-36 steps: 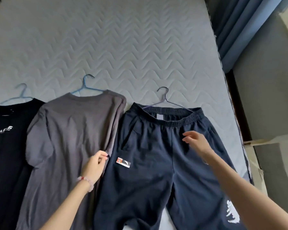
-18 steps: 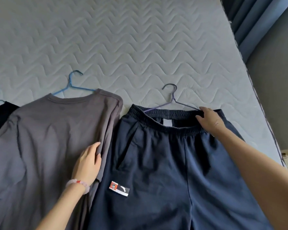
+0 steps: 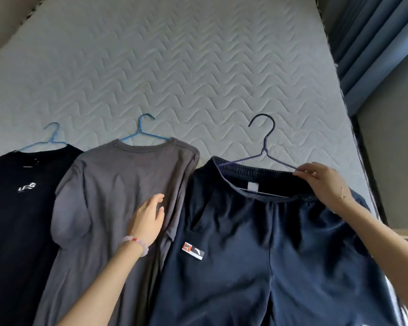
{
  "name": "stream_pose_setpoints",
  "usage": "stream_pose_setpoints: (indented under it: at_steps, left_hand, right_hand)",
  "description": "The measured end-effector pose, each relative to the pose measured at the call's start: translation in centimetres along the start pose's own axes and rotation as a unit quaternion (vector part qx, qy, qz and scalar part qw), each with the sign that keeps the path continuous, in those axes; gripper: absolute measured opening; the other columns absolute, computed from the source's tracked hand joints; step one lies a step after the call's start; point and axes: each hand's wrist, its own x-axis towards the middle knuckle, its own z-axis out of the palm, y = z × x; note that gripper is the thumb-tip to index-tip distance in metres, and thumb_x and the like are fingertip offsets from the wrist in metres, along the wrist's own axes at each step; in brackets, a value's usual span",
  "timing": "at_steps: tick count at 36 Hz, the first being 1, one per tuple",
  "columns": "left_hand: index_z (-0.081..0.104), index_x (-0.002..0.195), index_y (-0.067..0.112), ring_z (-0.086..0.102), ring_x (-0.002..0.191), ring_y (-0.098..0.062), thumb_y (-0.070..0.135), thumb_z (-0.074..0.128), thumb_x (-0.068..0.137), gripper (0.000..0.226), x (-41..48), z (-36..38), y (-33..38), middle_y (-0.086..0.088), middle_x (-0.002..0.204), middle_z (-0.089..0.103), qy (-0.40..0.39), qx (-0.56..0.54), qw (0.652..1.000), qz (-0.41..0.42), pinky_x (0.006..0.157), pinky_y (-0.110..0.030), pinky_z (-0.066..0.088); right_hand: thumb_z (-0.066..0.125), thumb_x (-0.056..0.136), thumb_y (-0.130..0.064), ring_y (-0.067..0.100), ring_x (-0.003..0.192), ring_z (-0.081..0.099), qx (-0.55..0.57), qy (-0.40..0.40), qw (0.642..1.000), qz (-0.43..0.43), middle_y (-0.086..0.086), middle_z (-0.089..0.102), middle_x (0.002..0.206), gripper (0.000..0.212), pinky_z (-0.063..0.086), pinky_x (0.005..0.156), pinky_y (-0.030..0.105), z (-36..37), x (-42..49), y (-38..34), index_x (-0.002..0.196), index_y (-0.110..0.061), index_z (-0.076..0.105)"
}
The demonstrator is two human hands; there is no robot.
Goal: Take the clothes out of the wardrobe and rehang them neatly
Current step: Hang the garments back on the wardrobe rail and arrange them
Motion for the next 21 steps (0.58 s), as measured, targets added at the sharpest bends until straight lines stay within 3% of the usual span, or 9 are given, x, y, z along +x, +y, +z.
stream_pose_setpoints:
  at_steps: [6,9,12,14,16,18,21]
  left_hand:
    - [0.051,0.128,0.011,0.055,0.117,-0.028,0.01,0.045,0.095,0.033,-6.3,-6.4,1.8,-0.005,0.127,0.06,0.007,-0.036,0.999,-0.031,0.098,-0.04,0.046]
    - [0.051,0.128,0.013,0.055,0.116,-0.029,0.012,0.044,0.096,0.033,-10.4,-9.7,2.3,-0.005,0.126,0.061,0.017,-0.043,0.998,-0.046,0.099,-0.039,0.045]
    - [0.051,0.128,0.011,0.055,0.116,-0.025,0.01,0.043,0.096,0.033,-14.9,-12.2,2.2,-0.007,0.124,0.061,0.037,-0.064,0.995,-0.06,0.094,-0.029,0.043]
    - [0.05,0.129,0.012,0.054,0.117,-0.024,0.011,0.041,0.097,0.033,-18.0,-13.5,1.8,-0.005,0.126,0.059,0.044,-0.071,0.993,-0.079,0.095,-0.031,0.044]
    - [0.049,0.131,0.013,0.053,0.118,-0.024,0.012,0.039,0.098,0.034,-21.3,-14.4,0.8,-0.003,0.129,0.057,0.056,-0.076,0.99,-0.106,0.096,-0.034,0.045]
    - [0.048,0.131,0.017,0.055,0.115,-0.024,0.016,0.037,0.099,0.034,-24.8,-14.7,-0.7,0.0,0.13,0.057,0.071,-0.044,0.987,-0.136,0.092,-0.036,0.048]
    - [0.047,0.132,0.022,0.058,0.111,-0.023,0.021,0.037,0.099,0.034,-30.5,-14.6,-3.7,0.004,0.131,0.058,0.084,-0.015,0.98,-0.182,0.085,-0.034,0.051]
  right_hand:
    - [0.062,0.086,-0.035,0.019,0.086,0.059,0.031,0.01,0.999,0.01,-0.007,0.066,0.09,0.007,0.045,0.076,0.037,-6.7,-7.0,-6.5,0.084,-0.031,0.067]
    - [0.062,0.086,-0.035,0.02,0.081,0.055,0.038,0.023,0.999,0.012,-0.003,0.063,0.085,0.012,0.038,0.071,0.032,-10.3,-11.3,-9.8,0.089,-0.026,0.069]
    - [0.061,0.086,-0.035,0.022,0.073,0.053,0.047,0.024,0.999,-0.011,0.003,0.061,0.078,0.016,0.034,0.065,0.03,-12.9,-14.9,-12.6,0.092,-0.024,0.07]
    - [0.061,0.087,-0.035,0.017,0.064,0.05,0.061,0.024,0.997,-0.037,0.001,0.059,0.071,0.013,0.035,0.056,0.03,-13.9,-16.6,-14.3,0.089,-0.025,0.068]
    - [0.061,0.086,-0.035,0.012,0.064,0.052,0.072,0.016,0.995,-0.07,-0.004,0.062,0.073,0.009,0.037,0.054,0.019,-14.1,-17.5,-15.8,0.086,-0.028,0.067]
    - [0.062,0.085,-0.036,0.003,0.066,0.055,0.086,0.002,0.992,-0.091,-0.019,0.064,0.073,0.008,0.035,0.054,0.008,-13.7,-18.0,-17.7,0.081,-0.031,0.067]
    - [0.061,0.082,-0.043,0.013,0.072,0.054,0.105,-0.026,0.985,-0.131,-0.019,0.064,0.073,0.011,0.035,0.056,0.008,-12.4,-18.8,-21.3,0.073,-0.038,0.066]
